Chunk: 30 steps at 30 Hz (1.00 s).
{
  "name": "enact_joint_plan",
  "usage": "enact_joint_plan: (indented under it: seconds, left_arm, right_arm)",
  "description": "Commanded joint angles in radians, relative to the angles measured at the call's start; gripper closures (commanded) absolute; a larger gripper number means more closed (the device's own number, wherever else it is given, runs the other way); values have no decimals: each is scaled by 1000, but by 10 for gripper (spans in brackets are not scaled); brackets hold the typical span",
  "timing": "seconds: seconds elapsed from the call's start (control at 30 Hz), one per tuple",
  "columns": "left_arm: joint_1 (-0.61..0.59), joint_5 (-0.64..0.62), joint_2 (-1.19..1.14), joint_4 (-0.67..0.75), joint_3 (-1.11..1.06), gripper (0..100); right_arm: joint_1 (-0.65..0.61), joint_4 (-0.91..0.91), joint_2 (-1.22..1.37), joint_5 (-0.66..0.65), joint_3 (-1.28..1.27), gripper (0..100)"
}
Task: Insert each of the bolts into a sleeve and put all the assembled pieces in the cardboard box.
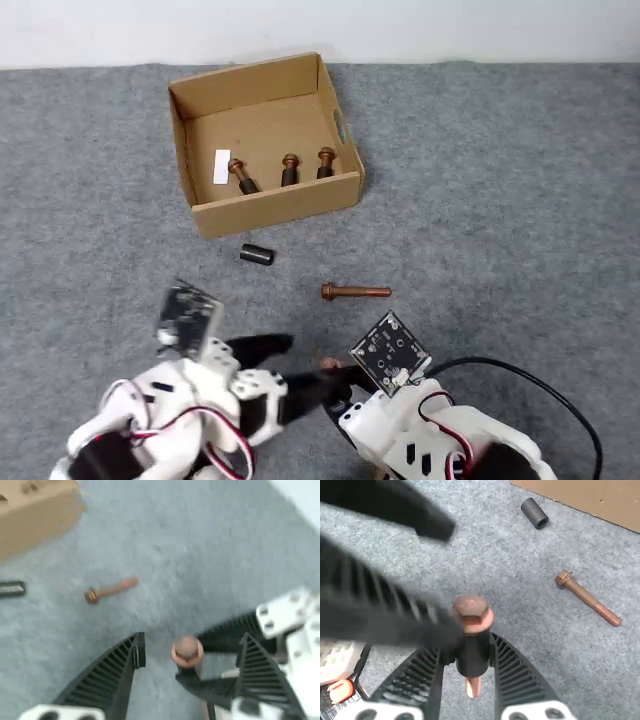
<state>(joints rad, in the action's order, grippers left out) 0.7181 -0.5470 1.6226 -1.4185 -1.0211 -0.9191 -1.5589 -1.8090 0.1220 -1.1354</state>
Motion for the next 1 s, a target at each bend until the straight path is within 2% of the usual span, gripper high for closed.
enact_joint_plan:
  seconds: [0.0, 0.13, 0.2, 0.27, 0.4, 0.5, 0.7, 0.97]
  left_arm:
    - [-112, 37, 3, 31, 97, 775]
    - [-279, 172, 8, 58, 101, 1000]
    - [-367, 249, 8, 64, 64, 972]
    - [-445, 298, 8, 71, -10, 998]
    - [-560, 310, 8, 147, -222, 995]
    - [-631, 313, 8, 281, -358, 995]
    - [-658, 374, 8, 497, -605, 994]
    - [-660, 379, 8, 539, -668, 994]
  right_arm:
    - [4, 28, -4, -8, 3, 990]
    - [8, 28, -4, -8, 3, 990]
    - [45, 28, -4, -8, 3, 990]
    - [91, 28, -4, -8, 3, 990]
    - [140, 28, -5, -6, 3, 990]
    - [205, 28, -5, -6, 3, 990]
    - [364, 28, -5, -3, 3, 990]
    - [562, 28, -5, -3, 3, 990]
